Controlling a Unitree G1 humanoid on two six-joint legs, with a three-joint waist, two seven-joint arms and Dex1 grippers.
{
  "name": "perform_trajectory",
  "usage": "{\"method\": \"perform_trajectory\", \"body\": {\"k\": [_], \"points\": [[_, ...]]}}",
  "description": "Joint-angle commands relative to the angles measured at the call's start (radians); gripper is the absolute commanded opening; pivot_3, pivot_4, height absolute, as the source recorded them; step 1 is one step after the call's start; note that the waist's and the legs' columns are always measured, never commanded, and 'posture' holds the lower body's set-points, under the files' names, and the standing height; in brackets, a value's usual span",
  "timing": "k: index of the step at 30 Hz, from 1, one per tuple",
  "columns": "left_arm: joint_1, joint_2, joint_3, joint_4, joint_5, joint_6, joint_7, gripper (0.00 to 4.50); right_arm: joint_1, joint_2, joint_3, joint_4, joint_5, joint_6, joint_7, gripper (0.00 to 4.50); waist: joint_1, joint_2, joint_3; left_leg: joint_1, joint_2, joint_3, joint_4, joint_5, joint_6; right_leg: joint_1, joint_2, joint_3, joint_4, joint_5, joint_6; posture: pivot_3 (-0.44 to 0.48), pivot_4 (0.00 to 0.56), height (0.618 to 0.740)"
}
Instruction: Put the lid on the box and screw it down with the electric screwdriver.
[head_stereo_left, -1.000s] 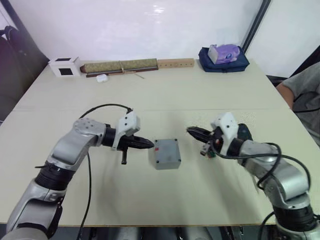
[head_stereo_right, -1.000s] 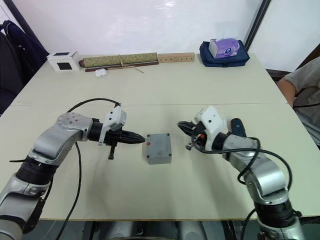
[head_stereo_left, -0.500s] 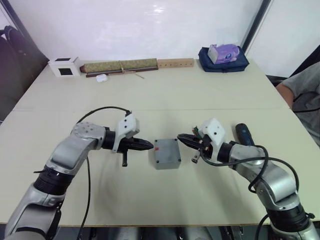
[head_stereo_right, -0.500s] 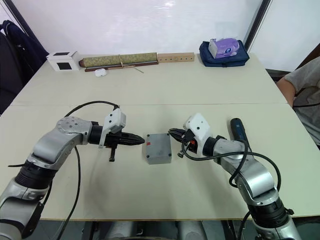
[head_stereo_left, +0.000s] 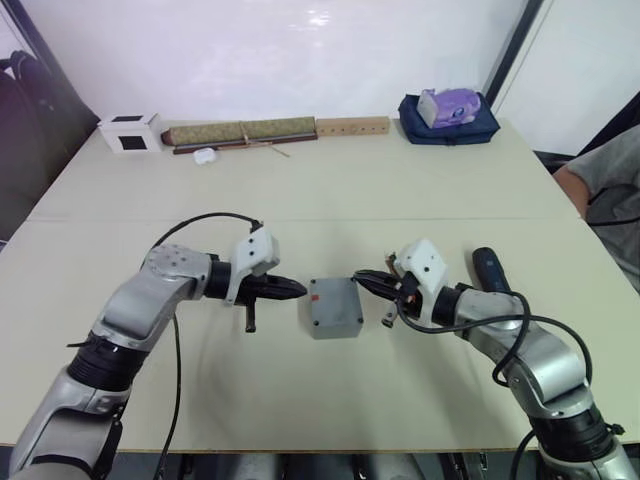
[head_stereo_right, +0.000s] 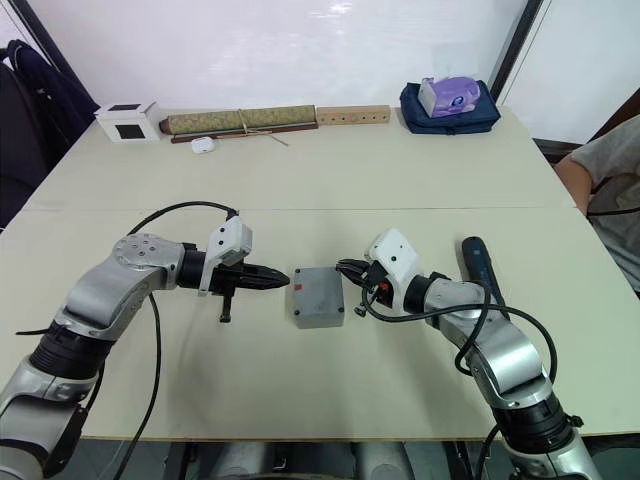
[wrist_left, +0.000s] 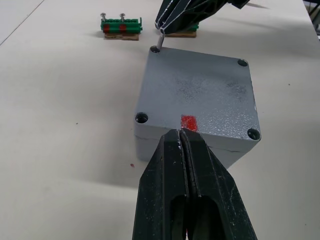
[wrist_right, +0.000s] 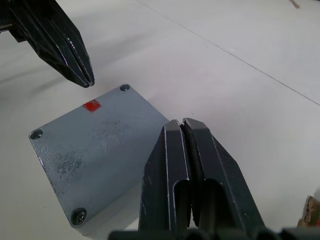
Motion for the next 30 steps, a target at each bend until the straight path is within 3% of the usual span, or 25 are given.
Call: {"method": "perform_trajectory", "body": {"k": [1, 13, 14, 15, 18, 19, 20, 23, 25, 29, 30], "points": [[0.0, 0.004, 0.008, -0.031, -0.005, -0.003, 0.001, 0.0, -0.007, 0.002, 0.001, -0.009, -0.004, -0.014, 0.005, 0.01, 0.0, 0.0, 0.0, 0.0, 0.0, 0.0, 0.0, 0.0, 0.0, 0.0, 0.0, 0.0, 0.0, 0.0, 0.0, 0.0, 0.15, 0.74], [-0.002, 0.0, 0.002, -0.021, 0.001, -0.009, 0.003, 0.0, -0.023, 0.013, 0.017, 0.016, -0.016, -0.016, 0.009, 0.01, 0.0, 0.0, 0.0, 0.0, 0.0, 0.0, 0.0, 0.0, 0.0, 0.0, 0.0, 0.0, 0.0, 0.0, 0.0, 0.0, 0.15, 0.74], [-0.003, -0.001, 0.002, -0.02, 0.001, -0.009, 0.003, 0.0, -0.024, 0.012, 0.016, 0.017, -0.016, -0.016, 0.01, 0.54, 0.0, 0.0, 0.0, 0.0, 0.0, 0.0, 0.0, 0.0, 0.0, 0.0, 0.0, 0.0, 0.0, 0.0, 0.0, 0.0, 0.15, 0.74], [-0.003, -0.001, 0.002, -0.019, 0.002, -0.009, 0.003, 0.0, -0.025, 0.011, 0.015, 0.018, -0.015, -0.015, 0.011, 0.68, 0.0, 0.0, 0.0, 0.0, 0.0, 0.0, 0.0, 0.0, 0.0, 0.0, 0.0, 0.0, 0.0, 0.0, 0.0, 0.0, 0.15, 0.74], [-0.005, -0.003, 0.002, -0.016, 0.002, -0.009, 0.004, 0.0, -0.028, 0.007, 0.007, 0.017, -0.013, -0.009, 0.014, 2.03, 0.0, 0.0, 0.0, 0.0, 0.0, 0.0, 0.0, 0.0, 0.0, 0.0, 0.0, 0.0, 0.0, 0.0, 0.0, 0.0, 0.15, 0.74], [-0.006, -0.005, 0.003, -0.015, 0.0, -0.008, 0.004, 0.0, -0.031, 0.004, -0.001, 0.014, -0.011, -0.004, 0.012, 2.28, 0.0, 0.0, 0.0, 0.0, 0.0, 0.0, 0.0, 0.0, 0.0, 0.0, 0.0, 0.0, 0.0, 0.0, 0.0, 0.0, 0.15, 0.74], [-0.008, -0.008, 0.008, -0.017, -0.005, -0.006, 0.005, 0.0, -0.033, -0.004, -0.015, 0.007, -0.005, 0.006, 0.012, 2.83, 0.0, 0.0, 0.0, 0.0, 0.0, 0.0, 0.0, 0.0, 0.0, 0.0, 0.0, 0.0, 0.0, 0.0, 0.0, 0.0, 0.15, 0.74], [-0.016, -0.017, 0.014, -0.017, -0.012, -0.001, 0.006, 0.0, -0.04, -0.015, -0.059, -0.004, 0.021, 0.035, 0.008, 2.83, 0.0, 0.0, 0.0, 0.0, 0.0, 0.0, 0.0, 0.0, 0.0, 0.0, 0.0, 0.0, 0.0, 0.0, 0.0, 0.0, 0.15, 0.74], [-0.04, -0.032, 0.015, -0.027, -0.02, -0.008, 0.004, 0.0, -0.069, -0.021, -0.212, -0.024, 0.135, 0.194, -0.035, 2.83, 0.001, 0.0, 0.0, 0.0, 0.0, 0.0, 0.0, 0.0, 0.0, 0.0, 0.0, 0.0, 0.0, 0.0, 0.0, 0.0, 0.15, 0.74], [-0.093, -0.054, -0.001, -0.056, -0.038, -0.03, -0.038, 0.0, -0.125, -0.18, -0.398, 0.01, 0.245, 0.496, -0.032, 2.83, 0.008, 0.0, 0.0, -0.001, 0.0, -0.002, 0.0, 0.0, 0.0, 0.0, -0.002, 0.0, 0.0, 0.0, 0.0, 0.0, 0.15, 0.74], [-0.106, -0.057, -0.01, -0.057, -0.032, -0.043, -0.048, 0.0, -0.142, -0.218, -0.433, 0.029, 0.265, 0.552, -0.03, 3.36, 0.007, 0.0, 0.0, -0.001, 0.0, -0.002, 0.0, 0.0, 0.0, 0.001, -0.003, 0.0, -0.001, 0.0, 0.0, 0.0, 0.15, 0.74]]}}
